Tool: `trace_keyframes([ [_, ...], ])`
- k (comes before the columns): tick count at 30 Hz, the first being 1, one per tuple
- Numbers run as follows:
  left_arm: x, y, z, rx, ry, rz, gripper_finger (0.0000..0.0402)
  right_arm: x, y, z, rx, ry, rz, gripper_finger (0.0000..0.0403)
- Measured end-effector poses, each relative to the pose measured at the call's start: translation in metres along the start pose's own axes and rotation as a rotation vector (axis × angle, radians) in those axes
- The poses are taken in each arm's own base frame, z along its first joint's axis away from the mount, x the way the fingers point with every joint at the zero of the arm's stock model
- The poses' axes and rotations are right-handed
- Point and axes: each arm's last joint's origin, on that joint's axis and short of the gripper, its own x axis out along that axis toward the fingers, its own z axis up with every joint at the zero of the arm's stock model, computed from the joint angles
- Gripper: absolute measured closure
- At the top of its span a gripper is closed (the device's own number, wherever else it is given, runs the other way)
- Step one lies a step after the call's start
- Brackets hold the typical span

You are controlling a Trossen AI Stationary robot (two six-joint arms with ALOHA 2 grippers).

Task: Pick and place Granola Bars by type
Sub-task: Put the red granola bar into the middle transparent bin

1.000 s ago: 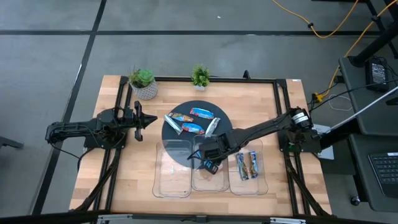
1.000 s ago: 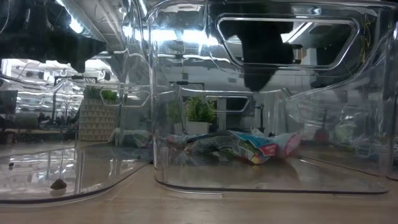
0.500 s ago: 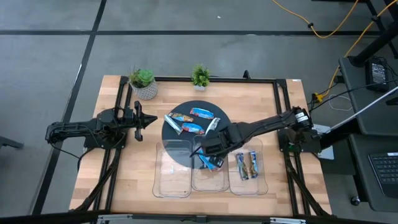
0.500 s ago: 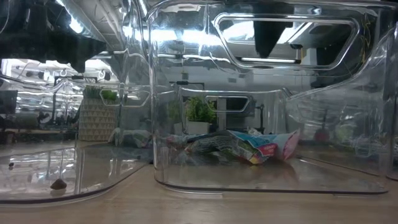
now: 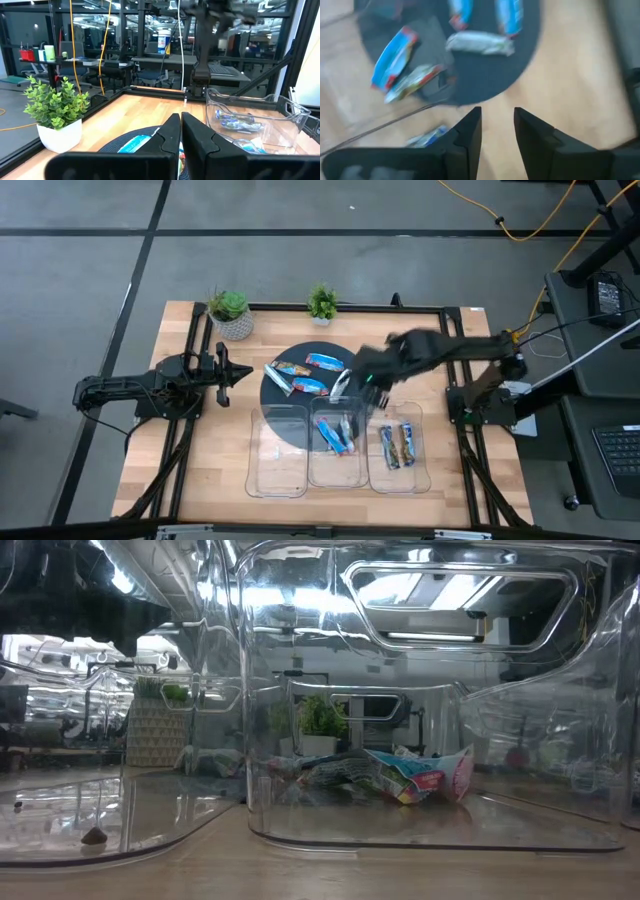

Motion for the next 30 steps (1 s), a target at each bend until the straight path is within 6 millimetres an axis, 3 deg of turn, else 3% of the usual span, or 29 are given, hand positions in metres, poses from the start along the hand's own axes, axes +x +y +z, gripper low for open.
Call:
trace_keyframes([
  [6,0.0,0.0,0.0,0.0,0.0,0.0,0.0389,-0.046,-0.077,-0.017,0.084,-0.172,-0.033,0.0286],
  [13,0.0,0.0,0.0,0.0,0.0,0.0,0.0393,-0.059,-0.126,-0.008,0.061,-0.349,-0.036,0.0286],
  [18,0.0,0.0,0.0,0.0,0.001,0.0,0.0389,-0.045,-0.146,0.012,-0.053,-0.402,0.05,0.0285],
  [23,0.0,0.0,0.0,0.0,0.001,0.0,0.0391,-0.017,-0.161,0.042,-0.179,-0.451,0.135,0.028],
  [30,0.0,0.0,0.0,0.0,0.001,0.0,0.0391,0.017,-0.167,0.07,-0.286,-0.416,0.133,0.0219],
])
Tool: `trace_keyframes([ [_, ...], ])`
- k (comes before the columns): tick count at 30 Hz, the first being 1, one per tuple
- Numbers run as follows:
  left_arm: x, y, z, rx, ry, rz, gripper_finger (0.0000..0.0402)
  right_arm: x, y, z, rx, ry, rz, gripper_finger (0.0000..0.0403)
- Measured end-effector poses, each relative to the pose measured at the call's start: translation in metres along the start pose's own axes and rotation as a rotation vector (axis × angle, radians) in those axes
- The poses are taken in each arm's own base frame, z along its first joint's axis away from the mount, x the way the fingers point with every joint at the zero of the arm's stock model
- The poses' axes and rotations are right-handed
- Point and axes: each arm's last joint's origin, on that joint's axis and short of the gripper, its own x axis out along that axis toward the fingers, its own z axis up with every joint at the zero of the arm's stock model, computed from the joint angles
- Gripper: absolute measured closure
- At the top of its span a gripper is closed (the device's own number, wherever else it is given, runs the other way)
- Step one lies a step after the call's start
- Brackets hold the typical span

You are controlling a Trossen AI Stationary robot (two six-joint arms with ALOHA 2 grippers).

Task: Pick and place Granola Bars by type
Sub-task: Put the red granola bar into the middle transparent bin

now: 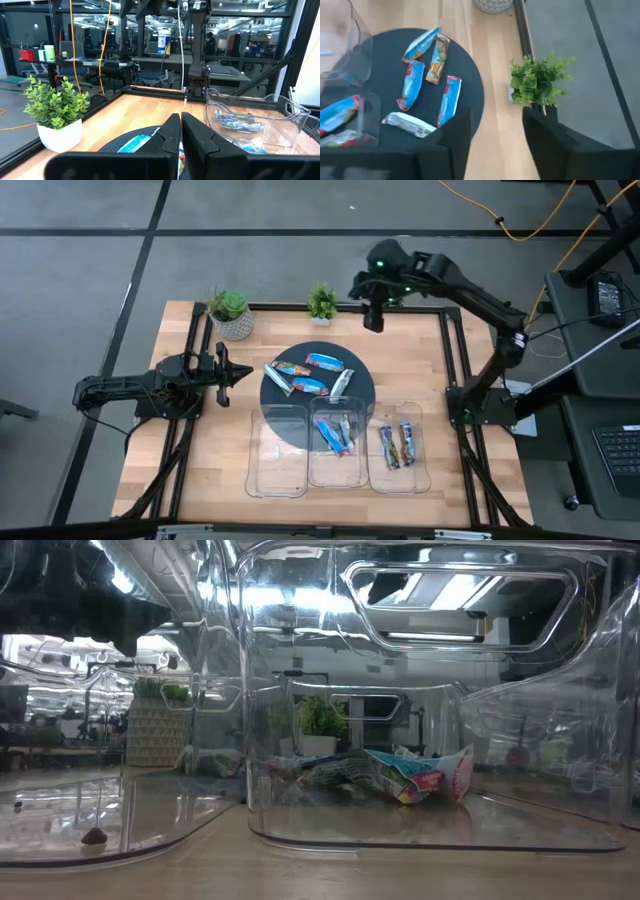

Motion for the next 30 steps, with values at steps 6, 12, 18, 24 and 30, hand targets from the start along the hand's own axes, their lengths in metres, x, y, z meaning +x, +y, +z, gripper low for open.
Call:
trace_keyframes([
  [6,0.0,0.0,0.0,0.0,0.0,0.0,0.039,0.025,-0.008,0.012,-0.026,0.017,0.008,0.0171],
  [12,0.0,0.0,0.0,0.0,0.0,0.0,0.0393,0.067,-0.003,0.017,0.012,0.073,0.053,0.0165],
  [18,0.0,0.0,0.0,0.0,0.0,0.0,0.0389,0.124,0.017,0.002,0.072,0.248,0.144,0.0175],
  [24,0.0,0.0,0.0,0.0,0.0,0.0,0.0393,0.149,0.033,-0.005,0.058,0.289,0.177,0.0184],
  [30,0.0,0.0,0.0,0.0,0.0,0.0,0.0391,0.169,0.037,-0.018,0.119,0.292,0.178,0.0184],
])
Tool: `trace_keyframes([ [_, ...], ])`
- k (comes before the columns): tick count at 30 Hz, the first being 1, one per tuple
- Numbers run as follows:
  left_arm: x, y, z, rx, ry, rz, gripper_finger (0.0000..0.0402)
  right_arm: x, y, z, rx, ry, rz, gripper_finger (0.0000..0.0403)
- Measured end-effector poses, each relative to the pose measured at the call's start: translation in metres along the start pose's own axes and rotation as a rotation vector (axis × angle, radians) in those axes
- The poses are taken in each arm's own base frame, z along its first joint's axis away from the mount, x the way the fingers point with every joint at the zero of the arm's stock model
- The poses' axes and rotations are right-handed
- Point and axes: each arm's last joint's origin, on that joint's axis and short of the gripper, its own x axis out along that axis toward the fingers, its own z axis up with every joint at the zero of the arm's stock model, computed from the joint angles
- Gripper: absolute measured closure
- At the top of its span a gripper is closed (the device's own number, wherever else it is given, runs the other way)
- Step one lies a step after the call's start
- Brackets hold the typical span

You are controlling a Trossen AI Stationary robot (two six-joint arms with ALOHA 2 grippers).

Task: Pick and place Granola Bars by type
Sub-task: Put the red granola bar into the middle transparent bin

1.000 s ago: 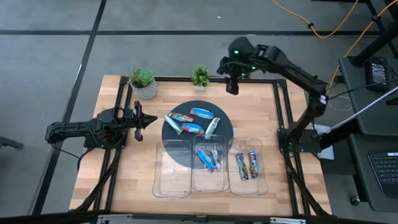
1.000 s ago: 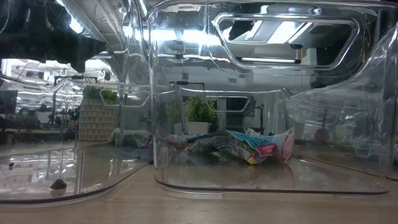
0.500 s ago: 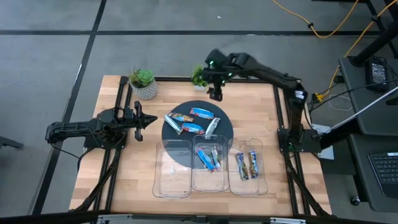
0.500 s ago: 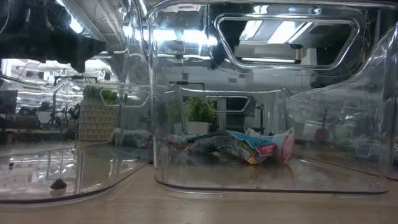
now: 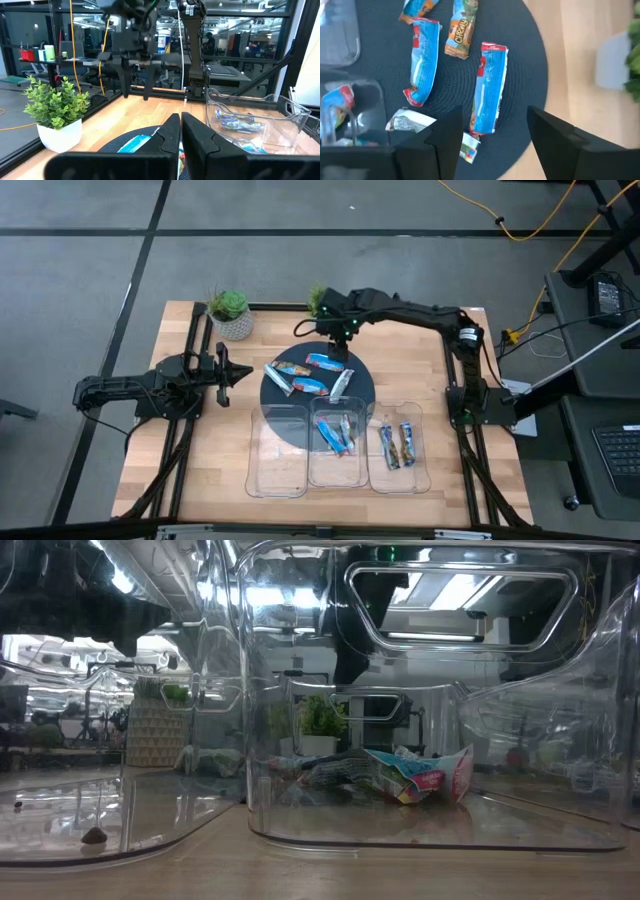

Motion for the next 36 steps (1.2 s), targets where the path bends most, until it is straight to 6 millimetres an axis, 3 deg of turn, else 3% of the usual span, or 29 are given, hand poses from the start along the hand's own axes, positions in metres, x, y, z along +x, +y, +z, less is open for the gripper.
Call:
trace_keyframes([
  [8,0.0,0.0,0.0,0.0,0.0,0.0,0.0392,0.034,0.001,-0.018,0.044,0.026,0.064,0.0173],
  [20,0.0,0.0,0.0,0.0,0.0,0.0,0.039,0.055,0.01,-0.017,0.007,-0.043,0.027,0.0086],
  [24,0.0,0.0,0.0,0.0,0.0,0.0,0.0393,0.075,0.014,-0.019,0.021,0.006,0.037,0.0082],
  [31,0.0,0.0,0.0,0.0,0.0,0.003,0.0389,0.111,0.016,-0.028,0.007,0.136,-0.093,0.0081],
  [36,0.0,0.0,0.0,0.0,0.0,0.002,0.0391,0.111,0.014,-0.028,0.0,0.139,-0.145,0.0081],
])
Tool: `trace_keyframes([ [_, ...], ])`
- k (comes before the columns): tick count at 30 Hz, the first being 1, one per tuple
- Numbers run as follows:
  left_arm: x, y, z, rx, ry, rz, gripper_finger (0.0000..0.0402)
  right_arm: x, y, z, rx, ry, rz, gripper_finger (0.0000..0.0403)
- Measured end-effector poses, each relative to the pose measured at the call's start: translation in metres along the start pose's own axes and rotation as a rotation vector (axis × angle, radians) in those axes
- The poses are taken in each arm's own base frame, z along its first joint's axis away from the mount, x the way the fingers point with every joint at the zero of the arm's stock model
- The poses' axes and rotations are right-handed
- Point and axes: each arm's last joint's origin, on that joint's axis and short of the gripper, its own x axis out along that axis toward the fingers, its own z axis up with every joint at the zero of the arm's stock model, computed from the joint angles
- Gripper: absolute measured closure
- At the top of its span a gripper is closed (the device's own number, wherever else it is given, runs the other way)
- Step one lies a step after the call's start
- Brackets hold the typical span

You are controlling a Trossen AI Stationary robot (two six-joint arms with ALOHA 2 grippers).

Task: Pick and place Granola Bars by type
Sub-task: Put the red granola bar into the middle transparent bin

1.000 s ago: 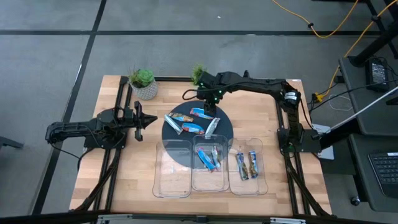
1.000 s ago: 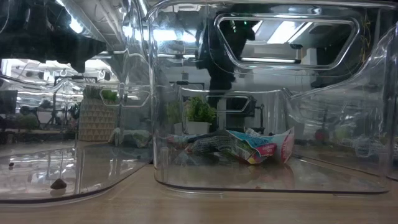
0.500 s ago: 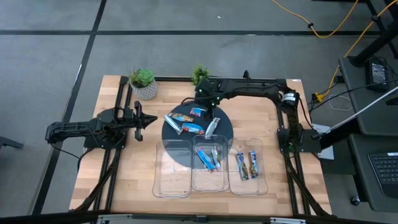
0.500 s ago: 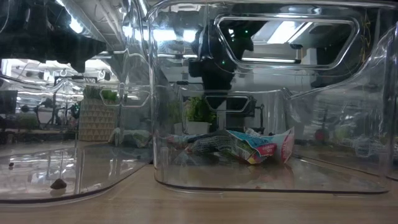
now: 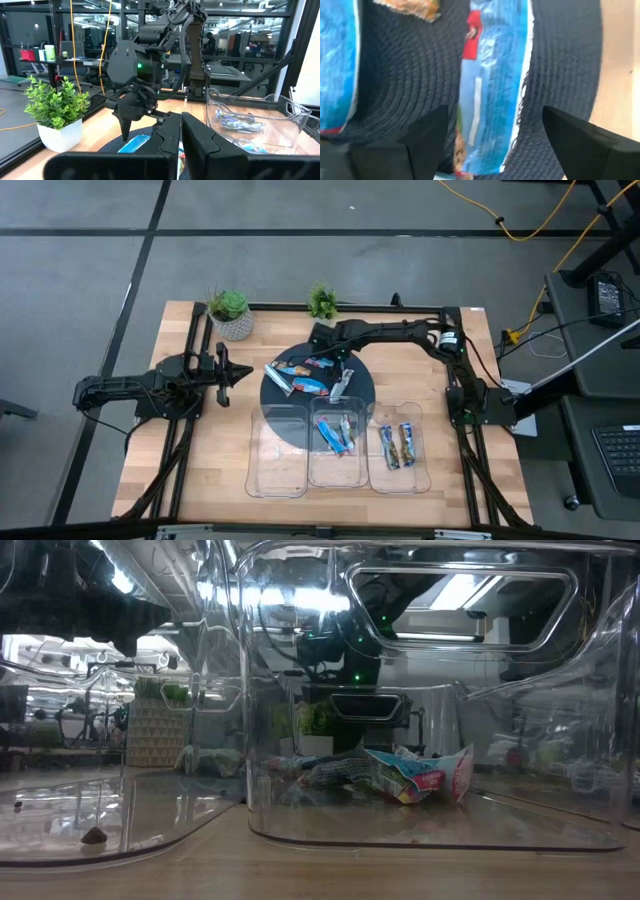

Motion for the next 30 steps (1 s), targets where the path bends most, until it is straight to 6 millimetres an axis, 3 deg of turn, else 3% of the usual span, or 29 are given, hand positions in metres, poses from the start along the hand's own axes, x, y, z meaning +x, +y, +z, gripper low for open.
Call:
trace_keyframes([
  [7,0.0,0.0,0.0,0.0,0.0,0.0,0.0392,-0.001,-0.005,0.0,0.013,-0.005,0.017,0.0087],
  [13,0.0,0.0,0.0,0.0,0.0,0.0,0.0389,0.001,-0.002,0.0,0.013,-0.014,0.099,0.013],
  [18,0.0,0.0,0.0,0.0,0.0,0.0,0.0393,0.01,-0.001,-0.003,0.017,0.02,0.119,0.0192],
  [30,0.0,0.0,0.0,0.0,0.0,0.0,0.0392,0.009,-0.002,-0.001,0.018,0.026,0.122,0.0376],
])
